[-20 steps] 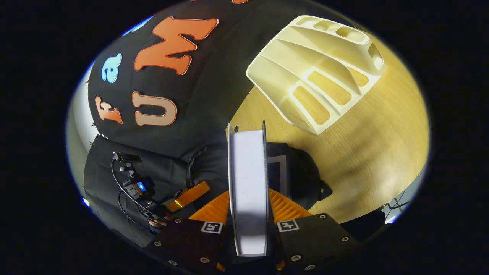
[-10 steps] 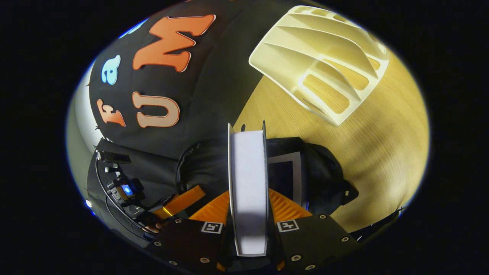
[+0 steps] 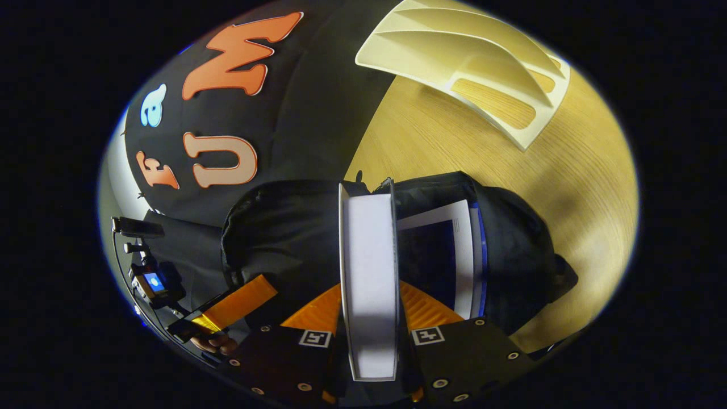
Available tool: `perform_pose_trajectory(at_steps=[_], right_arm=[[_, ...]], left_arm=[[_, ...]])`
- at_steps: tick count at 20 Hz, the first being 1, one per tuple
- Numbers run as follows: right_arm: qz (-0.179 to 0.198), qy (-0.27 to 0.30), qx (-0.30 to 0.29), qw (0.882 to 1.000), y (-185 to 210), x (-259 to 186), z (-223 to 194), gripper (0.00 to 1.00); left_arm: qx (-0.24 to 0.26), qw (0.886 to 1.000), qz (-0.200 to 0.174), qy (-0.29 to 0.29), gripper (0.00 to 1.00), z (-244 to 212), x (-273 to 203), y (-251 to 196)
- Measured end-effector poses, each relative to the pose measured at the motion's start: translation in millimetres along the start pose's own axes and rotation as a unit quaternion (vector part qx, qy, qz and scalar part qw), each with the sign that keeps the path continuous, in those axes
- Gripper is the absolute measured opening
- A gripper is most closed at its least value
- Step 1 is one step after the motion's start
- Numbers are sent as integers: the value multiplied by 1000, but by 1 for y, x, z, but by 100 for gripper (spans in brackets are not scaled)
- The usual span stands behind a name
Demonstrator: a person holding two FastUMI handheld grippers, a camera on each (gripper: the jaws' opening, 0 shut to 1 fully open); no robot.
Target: Open the schoolbag, grab two books from the bookshelf and put them into the schoolbag.
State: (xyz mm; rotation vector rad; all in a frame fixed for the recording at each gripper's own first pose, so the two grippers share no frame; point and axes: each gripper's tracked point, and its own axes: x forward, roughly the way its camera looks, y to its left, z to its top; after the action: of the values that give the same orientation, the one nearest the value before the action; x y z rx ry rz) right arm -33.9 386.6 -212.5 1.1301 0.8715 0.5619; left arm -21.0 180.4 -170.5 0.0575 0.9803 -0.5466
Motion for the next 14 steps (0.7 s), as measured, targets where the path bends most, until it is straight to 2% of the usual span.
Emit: perform_pose_trajectory(at_steps=[2, 4, 7, 10, 13, 14], right_arm=[[1, 15, 12, 1000, -4, 8, -4, 37], [-19, 5, 20, 1000, -18, 18, 3, 37], [-29, 9, 25, 999, -21, 26, 3, 39], [-64, 29, 4, 998, -31, 32, -4, 50], [-101, 69, -32, 992, -42, 17, -7, 64], [-114, 76, -52, 989, -49, 10, -5, 67]], left_arm=[[3, 1000, -1, -1, 4, 0, 0, -2], [5, 1000, -4, -1, 4, 2, 1, -4], [5, 1000, -4, -4, 4, 3, 2, -5], [5, 1000, -10, -3, 4, 0, 4, -4], [15, 1000, -12, 1, 4, -3, 8, -6], [19, 1000, -11, 3, 4, -4, 10, -6]])
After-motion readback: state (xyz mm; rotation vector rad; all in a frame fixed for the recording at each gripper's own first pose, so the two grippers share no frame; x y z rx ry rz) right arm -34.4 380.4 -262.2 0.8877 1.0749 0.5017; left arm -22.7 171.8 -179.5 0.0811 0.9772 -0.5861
